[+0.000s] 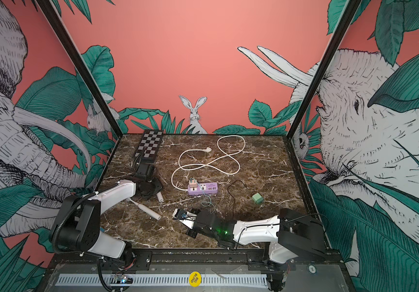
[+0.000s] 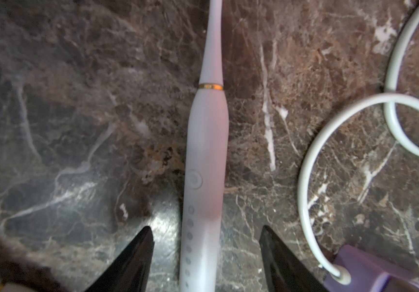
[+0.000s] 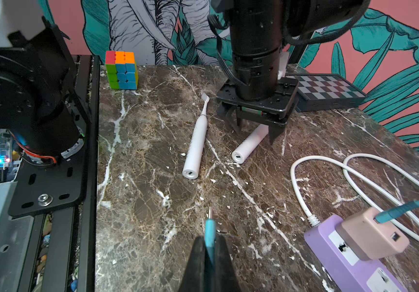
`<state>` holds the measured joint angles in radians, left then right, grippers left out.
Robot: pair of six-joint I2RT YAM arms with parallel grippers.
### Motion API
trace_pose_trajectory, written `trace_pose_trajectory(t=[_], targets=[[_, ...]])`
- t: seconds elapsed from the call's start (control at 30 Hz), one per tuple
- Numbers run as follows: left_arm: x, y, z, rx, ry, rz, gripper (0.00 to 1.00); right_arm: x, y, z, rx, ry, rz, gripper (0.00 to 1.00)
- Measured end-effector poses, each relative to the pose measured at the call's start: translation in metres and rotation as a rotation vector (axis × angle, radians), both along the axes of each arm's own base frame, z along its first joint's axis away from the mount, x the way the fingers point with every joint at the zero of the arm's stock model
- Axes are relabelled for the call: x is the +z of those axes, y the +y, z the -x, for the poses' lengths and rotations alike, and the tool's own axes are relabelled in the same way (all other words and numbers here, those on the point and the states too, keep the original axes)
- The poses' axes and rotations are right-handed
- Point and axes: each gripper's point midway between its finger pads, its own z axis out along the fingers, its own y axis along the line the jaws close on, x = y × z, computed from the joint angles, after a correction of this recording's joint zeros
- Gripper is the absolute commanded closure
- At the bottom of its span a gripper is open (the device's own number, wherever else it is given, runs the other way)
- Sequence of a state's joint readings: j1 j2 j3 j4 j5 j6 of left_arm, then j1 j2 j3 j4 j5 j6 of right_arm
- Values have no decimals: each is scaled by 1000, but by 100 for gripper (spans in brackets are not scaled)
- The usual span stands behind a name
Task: Charge the electric toothbrush
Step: Pick up the electric toothbrush from the center of the board.
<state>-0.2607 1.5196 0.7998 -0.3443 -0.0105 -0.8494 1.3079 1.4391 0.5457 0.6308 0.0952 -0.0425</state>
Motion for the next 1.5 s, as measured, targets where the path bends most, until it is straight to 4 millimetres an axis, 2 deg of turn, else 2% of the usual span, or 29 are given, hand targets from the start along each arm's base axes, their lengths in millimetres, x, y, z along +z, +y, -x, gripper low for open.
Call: trace_pose_trajectory(t=[0.1, 0.37, 0.53, 0.67, 0.77, 0.9, 1.17, 1.3, 1.5], targets=[[-6, 2, -5, -6, -4, -15, 37, -3, 1, 2, 4, 9, 5, 100], [-10, -4, -28, -12, -60, -3, 53, -4, 4, 3, 10, 13, 5, 100], [-10, -5, -32, -12, -74, 1, 58, -4, 4, 3, 7, 13, 6, 100], [-11, -6, -33, -13, -77, 1, 58, -5, 5, 3, 6, 15, 9, 100], [-11, -8, -33, -18, -80, 13, 52, -4, 10, 2, 7, 14, 7, 100], [-10, -11, -29, -28, -83, 24, 50, 0, 13, 1, 7, 12, -1, 100], [-12, -15, -4, -54, -14, 8, 54, -1, 12, 1, 7, 13, 1, 100], [-13, -14, -3, -58, 0, -5, 60, -2, 12, 2, 8, 15, 7, 100], [-16, -15, -11, -66, 8, -27, 61, -5, 11, 3, 10, 18, 19, 100]])
